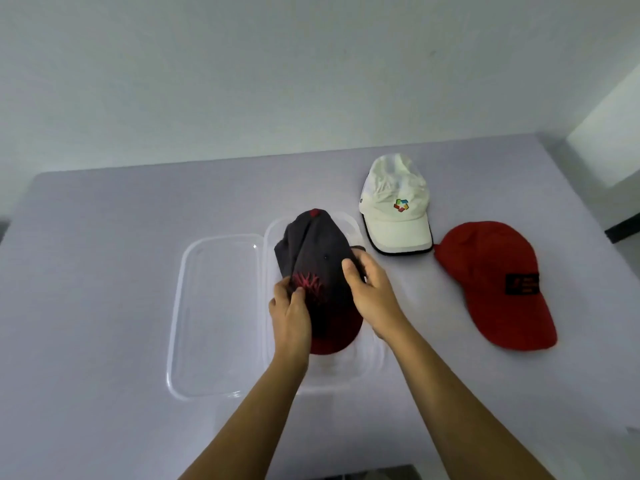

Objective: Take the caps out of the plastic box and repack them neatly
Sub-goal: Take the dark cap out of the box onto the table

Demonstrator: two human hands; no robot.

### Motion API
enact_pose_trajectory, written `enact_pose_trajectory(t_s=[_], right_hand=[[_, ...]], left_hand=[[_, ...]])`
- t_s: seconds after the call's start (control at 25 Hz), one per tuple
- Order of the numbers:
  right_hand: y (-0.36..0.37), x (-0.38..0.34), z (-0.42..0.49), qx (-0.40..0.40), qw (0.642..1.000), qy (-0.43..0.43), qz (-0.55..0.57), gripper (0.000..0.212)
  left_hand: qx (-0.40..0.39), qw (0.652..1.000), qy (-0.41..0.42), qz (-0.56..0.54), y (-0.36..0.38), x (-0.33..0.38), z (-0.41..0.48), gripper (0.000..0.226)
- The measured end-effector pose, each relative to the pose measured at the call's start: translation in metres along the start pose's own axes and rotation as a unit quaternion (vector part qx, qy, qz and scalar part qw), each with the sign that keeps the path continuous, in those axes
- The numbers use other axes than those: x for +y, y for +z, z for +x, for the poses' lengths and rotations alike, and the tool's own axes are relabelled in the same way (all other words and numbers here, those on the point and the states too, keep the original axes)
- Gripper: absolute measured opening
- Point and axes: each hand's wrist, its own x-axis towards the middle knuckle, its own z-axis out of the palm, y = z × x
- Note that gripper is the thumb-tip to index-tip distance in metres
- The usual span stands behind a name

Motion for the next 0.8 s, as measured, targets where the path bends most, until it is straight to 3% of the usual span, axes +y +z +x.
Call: enact_pose_trajectory(t_s=[0.16,0.36,0.52,0.8], right_hand=[[-0.026,-0.021,-0.016,0.085,0.988,-0.064,0.11,0.016],[-0.089,-0.002,-0.034,0.2,0.969,-0.065,0.133,0.032],[-0.142,0.04,-0.035,0.195,0.978,-0.035,0.07,0.032],[-0.218,0.109,-0.015,-0.013,0.998,0.047,-0.031,0.046]], left_hand=[[-0.033,0.985,0.166,0.044,-0.002,0.031,-0.024,0.013],[-0.122,0.937,0.3,0.133,0.046,0.04,-0.052,0.033],[-0.135,0.938,0.259,0.188,0.1,0.016,-0.066,0.041],[-0.09,0.964,0.139,0.208,0.183,-0.041,-0.057,0.031]])
